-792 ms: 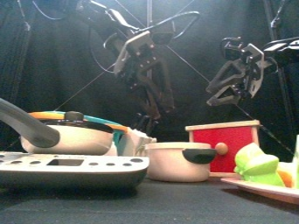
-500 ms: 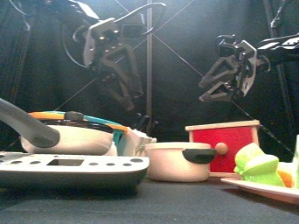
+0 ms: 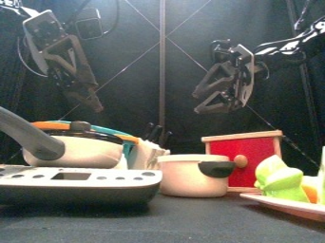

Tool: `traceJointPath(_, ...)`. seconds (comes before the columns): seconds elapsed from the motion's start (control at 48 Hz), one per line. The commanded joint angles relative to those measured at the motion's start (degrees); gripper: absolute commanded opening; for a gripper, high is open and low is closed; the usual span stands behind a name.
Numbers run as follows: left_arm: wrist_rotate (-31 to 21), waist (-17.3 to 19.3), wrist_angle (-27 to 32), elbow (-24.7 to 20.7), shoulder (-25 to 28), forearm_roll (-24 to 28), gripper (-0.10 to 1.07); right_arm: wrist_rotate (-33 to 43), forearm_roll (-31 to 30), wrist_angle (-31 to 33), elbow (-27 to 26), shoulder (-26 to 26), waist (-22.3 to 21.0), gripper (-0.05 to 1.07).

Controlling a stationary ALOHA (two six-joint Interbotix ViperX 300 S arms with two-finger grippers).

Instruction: Grab pot lid

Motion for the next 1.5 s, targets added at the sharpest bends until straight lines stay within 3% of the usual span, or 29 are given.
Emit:
traceJointPath(0.0, 0.2, 0.0, -2.2, 1.8, -2.5, 0.3, 1.03, 0.1, 0.9, 1.1, -2.3, -0.4, 2.6, 0.90)
traceJointPath(0.312, 1.1, 0.0, -3.6, 8.6, -10.4, 0.6, 1.03, -0.4, 2.5, 3.2, -7.1, 1.9, 11.0, 0.90)
traceJointPath(0.458, 3.4, 0.0, -1.9, 9.9, -16.4, 2.1, 1.03, 0.1, 3.1, 3.3, -10.0, 4.5, 11.6, 0.90)
traceJointPath(0.625, 6.2, 1.9, -1.7, 9.9, -20.2, 3.3, 1.03, 0.2, 8.3, 4.3, -14.7, 7.6, 11.6, 0.90)
traceJointPath(0.75, 7.6, 4.2, -2.3, 10.2, -20.9, 4.0, 1.03, 0.2, 12.5, 9.0, -18.2, 9.3, 11.7, 0.90)
traceJointPath(0.917, 9.8, 7.6, -5.1, 11.5, -21.5, 5.7, 1.03, 0.1, 14.6, 19.8, -23.6, 11.6, 13.7, 0.90)
traceJointPath(1.104, 12.0, 10.8, -11.3, 12.0, -23.7, 8.4, 1.03, -0.3, 12.9, 29.0, -30.1, 14.2, 16.7, 0.90)
traceJointPath(1.271, 12.3, 14.1, -17.5, 12.9, -24.3, 5.8, 1.03, -0.3, 8.5, 29.4, -33.1, 19.1, 19.4, 0.89)
traceJointPath(1.479, 12.5, 17.3, -18.6, 13.1, -24.5, 2.5, 1.03, -0.4, 0.8, 29.6, -37.4, 25.8, 22.2, 0.89)
